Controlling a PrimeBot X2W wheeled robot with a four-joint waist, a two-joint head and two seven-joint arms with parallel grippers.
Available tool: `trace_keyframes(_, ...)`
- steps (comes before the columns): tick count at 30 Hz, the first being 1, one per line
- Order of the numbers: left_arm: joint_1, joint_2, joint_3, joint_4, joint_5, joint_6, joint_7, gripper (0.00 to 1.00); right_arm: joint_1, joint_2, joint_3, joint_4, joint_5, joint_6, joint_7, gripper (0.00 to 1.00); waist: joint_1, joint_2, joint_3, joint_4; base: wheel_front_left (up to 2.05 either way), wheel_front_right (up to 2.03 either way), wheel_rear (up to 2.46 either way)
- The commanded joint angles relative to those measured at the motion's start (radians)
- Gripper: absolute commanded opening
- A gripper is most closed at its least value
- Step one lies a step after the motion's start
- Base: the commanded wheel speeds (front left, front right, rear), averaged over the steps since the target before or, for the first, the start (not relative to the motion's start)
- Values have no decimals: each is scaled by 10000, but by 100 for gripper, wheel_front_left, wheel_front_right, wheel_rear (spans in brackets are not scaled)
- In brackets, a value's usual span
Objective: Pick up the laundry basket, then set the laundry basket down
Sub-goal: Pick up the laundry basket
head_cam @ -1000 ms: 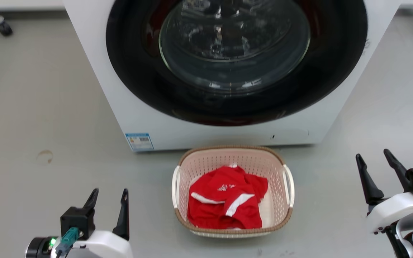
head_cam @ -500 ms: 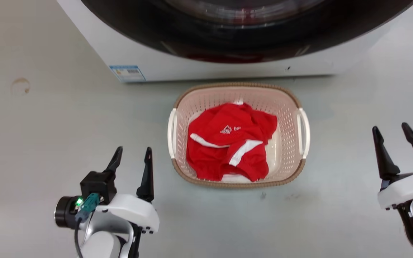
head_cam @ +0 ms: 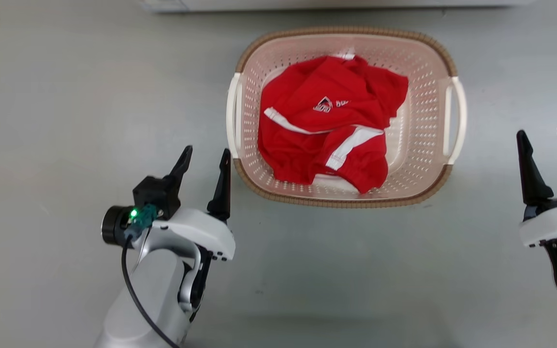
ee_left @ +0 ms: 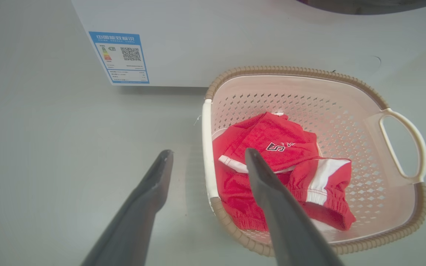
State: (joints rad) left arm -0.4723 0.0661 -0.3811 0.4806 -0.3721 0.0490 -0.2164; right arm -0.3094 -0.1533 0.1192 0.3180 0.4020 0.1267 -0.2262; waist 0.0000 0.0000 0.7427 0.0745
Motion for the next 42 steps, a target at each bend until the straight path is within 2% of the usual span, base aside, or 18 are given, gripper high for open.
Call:
trace_keyframes(1, -256, 92, 231, 143, -79, -133, -189, 100, -74, -189, 272, -72, 179, 40, -188, 100, 0, 0, 678, 153, 0, 0, 0)
trace_keyframes(12, -1968, -109, 45, 2139, -237, -913, -445, 100, -1223, -52, 1170, 934, 709, 40, -339, 100, 0, 0, 1358, 199, 0, 0, 0)
trace_keyframes(28, -3502, -154, -30, 3873, -9, -1382, -452, 100, -2703, 234, 2396, 2332, 1672, 40, -354, 100, 0, 0, 1659, -49, 0, 0, 0)
trace_keyframes(37, -4498, -157, -415, 5940, 18, -1649, -409, 100, -3970, 625, 3417, 4343, 2963, 40, -355, 100, 0, 0, 1637, -225, 0, 0, 0)
trace_keyframes(42, -5026, -157, -566, 6752, -182, -1735, -320, 100, -4557, 794, 4004, 5074, 3700, 40, -355, 100, 0, 0, 1581, -297, 0, 0, 0)
